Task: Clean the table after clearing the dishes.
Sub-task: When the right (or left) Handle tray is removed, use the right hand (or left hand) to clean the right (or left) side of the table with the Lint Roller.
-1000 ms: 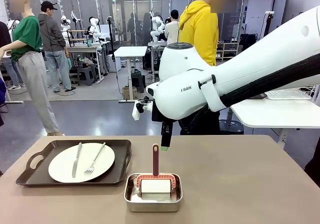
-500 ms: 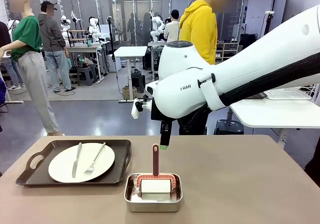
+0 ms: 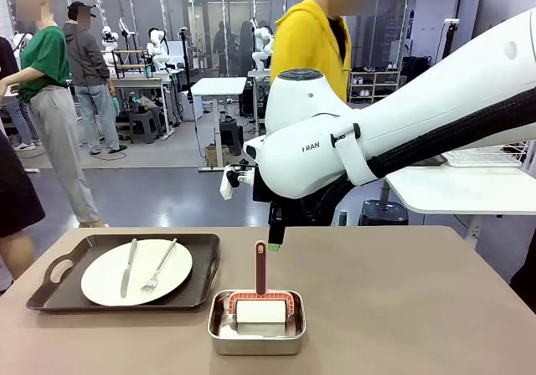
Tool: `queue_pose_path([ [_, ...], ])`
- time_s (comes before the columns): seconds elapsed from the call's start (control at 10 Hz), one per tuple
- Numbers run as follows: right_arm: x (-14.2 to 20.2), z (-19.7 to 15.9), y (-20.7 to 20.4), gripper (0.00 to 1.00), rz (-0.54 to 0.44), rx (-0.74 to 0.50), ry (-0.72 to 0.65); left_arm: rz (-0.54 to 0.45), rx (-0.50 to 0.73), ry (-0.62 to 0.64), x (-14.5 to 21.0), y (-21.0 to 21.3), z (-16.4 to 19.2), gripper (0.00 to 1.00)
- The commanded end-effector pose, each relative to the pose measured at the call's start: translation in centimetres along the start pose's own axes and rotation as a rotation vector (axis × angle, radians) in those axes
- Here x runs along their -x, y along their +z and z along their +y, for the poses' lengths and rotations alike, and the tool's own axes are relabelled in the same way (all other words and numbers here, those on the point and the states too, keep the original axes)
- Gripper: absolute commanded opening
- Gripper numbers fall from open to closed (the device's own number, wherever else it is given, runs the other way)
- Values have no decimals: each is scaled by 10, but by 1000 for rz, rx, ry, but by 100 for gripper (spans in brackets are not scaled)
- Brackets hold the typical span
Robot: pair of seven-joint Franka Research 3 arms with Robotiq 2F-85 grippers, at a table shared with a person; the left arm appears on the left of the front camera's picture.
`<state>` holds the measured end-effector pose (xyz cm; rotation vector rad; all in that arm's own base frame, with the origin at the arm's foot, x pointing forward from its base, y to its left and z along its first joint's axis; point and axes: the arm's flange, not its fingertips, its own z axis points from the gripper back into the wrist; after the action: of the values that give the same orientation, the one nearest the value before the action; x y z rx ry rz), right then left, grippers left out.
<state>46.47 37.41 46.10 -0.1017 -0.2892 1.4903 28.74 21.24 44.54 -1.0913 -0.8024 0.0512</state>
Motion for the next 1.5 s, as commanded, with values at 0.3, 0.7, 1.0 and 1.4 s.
queue_pose_path([
  [0.3,37,-20,48,100,-136,-182,-218,-8,18,-11,-3,3,0,100],
  [0.7,196,-59,98,100,-387,-396,-863,-8,18,-11,-3,3,0,100],
  [1.0,343,-55,128,100,-590,-444,-1278,-8,18,-11,-3,3,0,100],
  [1.4,521,-10,106,100,-871,-448,-1723,-8,18,-11,-3,3,0,100],
])
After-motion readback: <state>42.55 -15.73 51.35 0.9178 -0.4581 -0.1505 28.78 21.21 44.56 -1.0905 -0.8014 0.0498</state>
